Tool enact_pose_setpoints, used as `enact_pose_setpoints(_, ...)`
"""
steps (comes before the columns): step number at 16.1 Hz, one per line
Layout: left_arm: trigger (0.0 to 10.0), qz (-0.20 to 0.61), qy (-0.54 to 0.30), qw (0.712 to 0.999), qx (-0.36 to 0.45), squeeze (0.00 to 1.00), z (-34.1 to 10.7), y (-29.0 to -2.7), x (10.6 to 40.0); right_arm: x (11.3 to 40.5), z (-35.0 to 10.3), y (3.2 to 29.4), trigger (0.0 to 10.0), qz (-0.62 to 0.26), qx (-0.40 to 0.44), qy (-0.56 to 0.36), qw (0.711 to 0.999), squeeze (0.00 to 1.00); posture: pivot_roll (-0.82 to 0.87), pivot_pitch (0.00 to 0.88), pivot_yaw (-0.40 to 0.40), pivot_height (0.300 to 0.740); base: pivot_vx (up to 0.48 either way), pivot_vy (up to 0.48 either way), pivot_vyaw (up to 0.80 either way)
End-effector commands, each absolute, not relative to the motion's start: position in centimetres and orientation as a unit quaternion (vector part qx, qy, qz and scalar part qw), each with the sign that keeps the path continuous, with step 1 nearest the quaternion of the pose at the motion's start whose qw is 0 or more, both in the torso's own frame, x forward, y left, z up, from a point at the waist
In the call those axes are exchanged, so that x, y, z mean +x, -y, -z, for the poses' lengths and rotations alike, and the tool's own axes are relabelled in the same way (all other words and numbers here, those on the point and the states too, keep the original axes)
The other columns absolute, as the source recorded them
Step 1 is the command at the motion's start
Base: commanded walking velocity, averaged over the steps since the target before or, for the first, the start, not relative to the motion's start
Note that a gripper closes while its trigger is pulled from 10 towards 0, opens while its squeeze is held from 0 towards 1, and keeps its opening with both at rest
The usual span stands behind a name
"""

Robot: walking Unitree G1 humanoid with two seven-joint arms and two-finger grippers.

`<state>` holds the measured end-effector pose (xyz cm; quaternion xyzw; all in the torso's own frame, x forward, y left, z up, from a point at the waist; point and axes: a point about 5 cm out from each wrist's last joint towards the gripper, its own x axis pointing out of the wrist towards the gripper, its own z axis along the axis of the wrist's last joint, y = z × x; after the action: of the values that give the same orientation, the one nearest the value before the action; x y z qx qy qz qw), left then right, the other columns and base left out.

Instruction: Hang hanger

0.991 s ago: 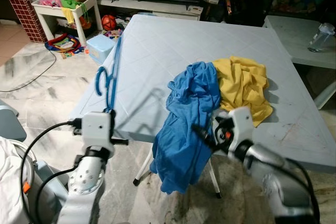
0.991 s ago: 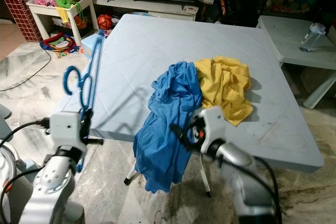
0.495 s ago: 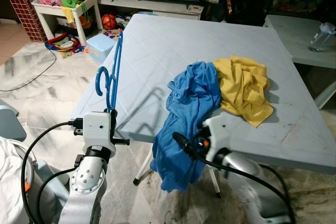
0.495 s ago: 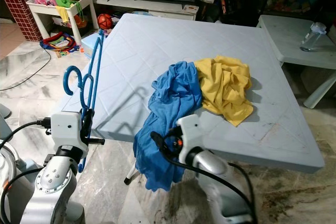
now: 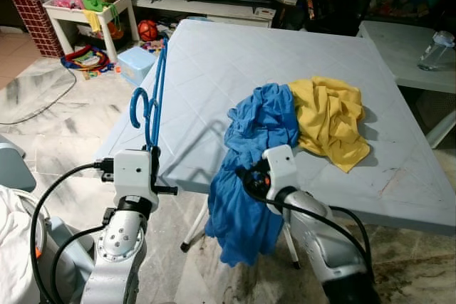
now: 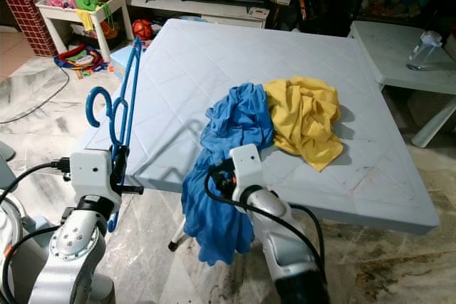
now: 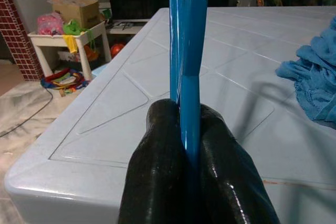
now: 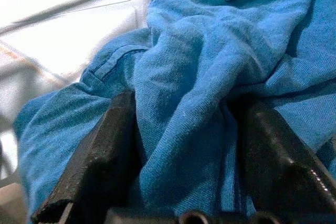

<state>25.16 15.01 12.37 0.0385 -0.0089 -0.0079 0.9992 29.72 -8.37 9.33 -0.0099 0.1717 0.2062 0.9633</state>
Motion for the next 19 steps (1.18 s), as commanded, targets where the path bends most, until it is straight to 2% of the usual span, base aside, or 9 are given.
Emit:
enact_pose_setpoints(1, 10.0, 0.010, 0.020, 0.999, 0.038, 0.00, -13.0, -14.7, 25.1, 30.5, -9.0, 8.4, 0.0, -0.192, -0.027, -0.178, 0.965, 0.00, 0.11, 0.044, -0.068, 0.740, 0.000, 0.000, 0.00)
enact_pose_setpoints(5, 10.0, 0.008, 0.023, 0.999, 0.034, 0.00, -13.1, -14.5, 25.2, 35.3, -12.7, 7.1, 0.0, -0.178, -0.024, -0.122, 0.976, 0.00, 0.12, 0.041, -0.080, 0.740, 0.000, 0.000, 0.00)
enact_pose_setpoints(8, 10.0, 0.002, 0.022, 0.999, 0.028, 0.00, -12.9, -14.1, 24.9, 40.1, -19.5, 6.9, 0.0, -0.139, 0.010, -0.049, 0.989, 0.00, 0.13, 0.037, -0.101, 0.740, 0.000, 0.000, 0.00)
enact_pose_setpoints(12, 10.0, -0.013, 0.025, 0.999, 0.027, 0.00, -13.0, -14.5, 24.7, 42.2, -29.0, 8.2, 0.0, -0.090, 0.064, 0.094, 0.990, 0.00, 0.15, 0.037, -0.124, 0.740, 0.000, 0.000, 0.00)
enact_pose_setpoints(14, 10.0, -0.016, 0.024, 0.999, 0.027, 0.00, -13.0, -14.4, 24.6, 42.4, -30.3, 8.3, 0.0, -0.093, 0.062, 0.104, 0.988, 0.00, 0.15, 0.036, -0.132, 0.740, 0.000, 0.000, 0.00)
enact_pose_setpoints(15, 10.0, -0.017, 0.024, 0.999, 0.026, 0.00, -12.9, -14.4, 24.5, 42.5, -29.5, 8.5, 2.4, -0.094, 0.045, 0.094, 0.990, 0.00, 0.15, 0.037, -0.134, 0.740, 0.000, 0.000, 0.00)
enact_pose_setpoints(16, 10.0, -0.018, 0.023, 0.999, 0.025, 0.00, -12.9, -14.3, 24.5, 42.4, -28.4, 8.6, 7.3, -0.101, 0.040, 0.081, 0.991, 0.00, 0.15, 0.038, -0.133, 0.740, 0.000, 0.000, 0.00)
enact_pose_setpoints(17, 10.0, -0.016, 0.020, 0.999, 0.025, 0.00, -12.7, -14.3, 24.5, 42.3, -26.7, 8.9, 10.0, -0.110, 0.034, 0.065, 0.991, 1.00, 0.14, 0.038, -0.133, 0.740, 0.000, 0.000, 0.00)
enact_pose_setpoints(19, 10.0, -0.011, 0.016, 1.000, 0.024, 0.00, -12.5, -14.1, 24.5, 41.8, -23.3, 9.8, 10.0, -0.134, 0.032, 0.038, 0.990, 1.00, 0.13, 0.041, -0.124, 0.740, 0.000, 0.000, 0.00)
